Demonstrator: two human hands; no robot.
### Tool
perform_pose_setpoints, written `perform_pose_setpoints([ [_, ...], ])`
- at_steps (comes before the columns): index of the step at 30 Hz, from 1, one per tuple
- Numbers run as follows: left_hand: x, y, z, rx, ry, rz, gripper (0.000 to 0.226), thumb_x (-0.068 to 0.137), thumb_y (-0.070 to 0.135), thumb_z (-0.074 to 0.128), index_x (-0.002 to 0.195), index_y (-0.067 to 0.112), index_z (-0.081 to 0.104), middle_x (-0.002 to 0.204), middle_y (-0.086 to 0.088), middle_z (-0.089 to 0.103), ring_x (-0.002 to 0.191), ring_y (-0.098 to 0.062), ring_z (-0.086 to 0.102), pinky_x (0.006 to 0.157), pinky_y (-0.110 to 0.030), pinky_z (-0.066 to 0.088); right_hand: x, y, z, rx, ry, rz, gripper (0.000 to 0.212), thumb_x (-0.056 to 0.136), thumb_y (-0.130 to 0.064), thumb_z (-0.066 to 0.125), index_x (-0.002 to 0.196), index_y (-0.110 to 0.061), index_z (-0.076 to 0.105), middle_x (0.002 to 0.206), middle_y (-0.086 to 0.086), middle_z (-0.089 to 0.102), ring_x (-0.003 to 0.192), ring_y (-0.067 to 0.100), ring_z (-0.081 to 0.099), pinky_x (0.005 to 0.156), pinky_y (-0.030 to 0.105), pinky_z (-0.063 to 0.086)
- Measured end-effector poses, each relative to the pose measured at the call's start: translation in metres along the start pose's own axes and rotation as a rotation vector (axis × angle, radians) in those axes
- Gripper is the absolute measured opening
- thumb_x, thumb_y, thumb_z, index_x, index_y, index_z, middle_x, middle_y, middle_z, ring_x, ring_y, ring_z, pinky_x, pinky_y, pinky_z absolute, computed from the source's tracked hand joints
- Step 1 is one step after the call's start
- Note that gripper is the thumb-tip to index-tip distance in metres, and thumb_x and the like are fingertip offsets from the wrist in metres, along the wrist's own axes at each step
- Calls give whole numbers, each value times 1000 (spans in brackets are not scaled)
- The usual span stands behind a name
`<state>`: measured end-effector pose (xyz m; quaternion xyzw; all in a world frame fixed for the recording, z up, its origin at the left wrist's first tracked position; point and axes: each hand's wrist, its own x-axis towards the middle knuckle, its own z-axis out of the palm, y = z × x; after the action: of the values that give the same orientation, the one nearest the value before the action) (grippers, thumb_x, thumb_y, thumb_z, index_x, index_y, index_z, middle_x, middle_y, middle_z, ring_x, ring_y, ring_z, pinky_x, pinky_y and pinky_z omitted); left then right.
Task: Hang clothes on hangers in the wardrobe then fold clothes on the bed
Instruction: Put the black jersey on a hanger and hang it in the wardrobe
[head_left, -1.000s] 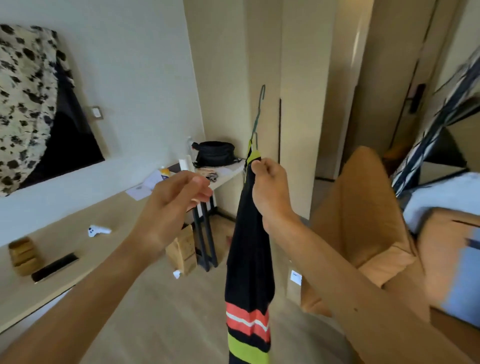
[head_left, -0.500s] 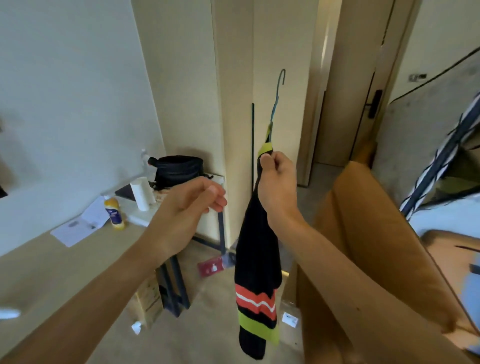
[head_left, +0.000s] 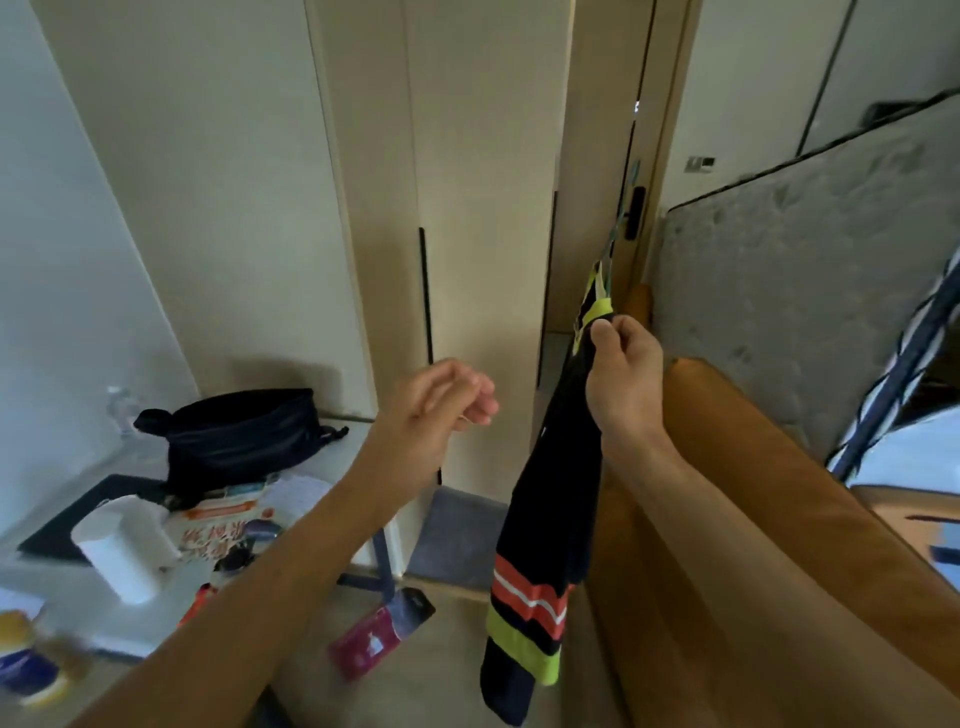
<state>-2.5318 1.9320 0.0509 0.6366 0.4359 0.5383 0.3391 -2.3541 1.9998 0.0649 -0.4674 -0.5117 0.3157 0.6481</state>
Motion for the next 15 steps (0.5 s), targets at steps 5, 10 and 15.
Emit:
perform_pose_setpoints([
  [5, 96, -58, -6, -64, -47, 12, 28, 104, 18, 47, 98, -1, 66, 87, -11, 71, 81, -16, 67, 76, -21, 52, 85, 39, 33, -56, 60, -1, 32, 102, -22, 45, 71, -18, 44, 65, 4, 37, 62, 20, 36, 57, 36, 28],
  [10, 209, -117, 1, -123, -85, 51, 26, 93, 29, 48, 90, 12, 66, 79, 3, 71, 77, -15, 66, 73, -24, 49, 181, 88, 58, -64, 94, -5, 33, 102, -21, 46, 70, -15, 41, 69, 10, 35, 64, 24, 35, 59, 37, 28],
  [15, 320, -159, 18, -117, -116, 65, 25, 102, 25, 48, 93, 11, 66, 83, 3, 71, 81, -14, 67, 77, -29, 49, 281, 124, 81, -25, 112, 34, 30, 101, -23, 47, 73, -13, 49, 71, 8, 38, 66, 24, 37, 60, 37, 30],
])
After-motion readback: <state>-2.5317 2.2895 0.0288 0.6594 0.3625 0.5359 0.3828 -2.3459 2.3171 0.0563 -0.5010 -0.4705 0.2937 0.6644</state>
